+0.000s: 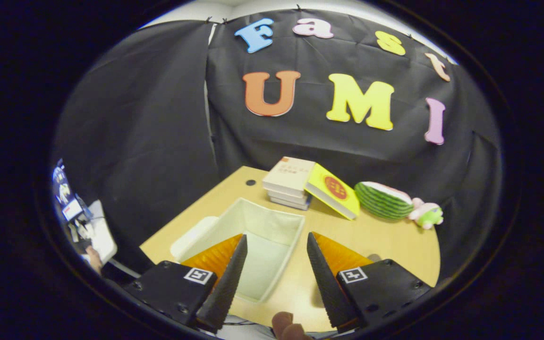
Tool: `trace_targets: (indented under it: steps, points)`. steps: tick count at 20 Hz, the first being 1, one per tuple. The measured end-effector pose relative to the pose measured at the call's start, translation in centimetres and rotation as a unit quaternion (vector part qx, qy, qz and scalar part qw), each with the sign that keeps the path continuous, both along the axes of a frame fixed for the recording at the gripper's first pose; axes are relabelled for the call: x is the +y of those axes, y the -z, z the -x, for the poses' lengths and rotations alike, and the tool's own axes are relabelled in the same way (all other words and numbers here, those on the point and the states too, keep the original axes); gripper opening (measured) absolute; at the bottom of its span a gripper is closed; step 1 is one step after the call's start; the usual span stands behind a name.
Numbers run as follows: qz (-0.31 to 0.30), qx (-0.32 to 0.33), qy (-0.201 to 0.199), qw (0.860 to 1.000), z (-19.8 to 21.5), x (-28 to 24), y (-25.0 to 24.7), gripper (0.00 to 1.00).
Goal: Open the storage box then place both shoes into the box .Put the left shoe in first, then the right shoe, with the right side of both shoes facing outward in a uniform manner.
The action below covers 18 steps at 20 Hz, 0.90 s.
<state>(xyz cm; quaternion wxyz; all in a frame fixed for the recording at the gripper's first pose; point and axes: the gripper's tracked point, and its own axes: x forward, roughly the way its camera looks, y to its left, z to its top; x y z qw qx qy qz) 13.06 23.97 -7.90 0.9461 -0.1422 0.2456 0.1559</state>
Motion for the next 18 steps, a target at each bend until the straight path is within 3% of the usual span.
trace_targets:
  steps: [4, 6, 12, 16, 18]
  points:
    - [0.102, -0.023, 0.049, 0.993, -1.6, -6.4, 2.3, 0.87]
    - [0.118, -0.007, 0.06, 0.991, -1.7, -8.2, 4.0, 0.87]
    - [0.133, 0.049, 0.088, 0.986, -4.1, -13.1, 9.3, 0.87]
    - [0.087, 0.138, 0.1, 0.982, -4.7, -14.1, 14.2, 0.87]
    - [0.082, 0.163, 0.128, 0.975, -5.5, -15.8, 15.9, 0.88]
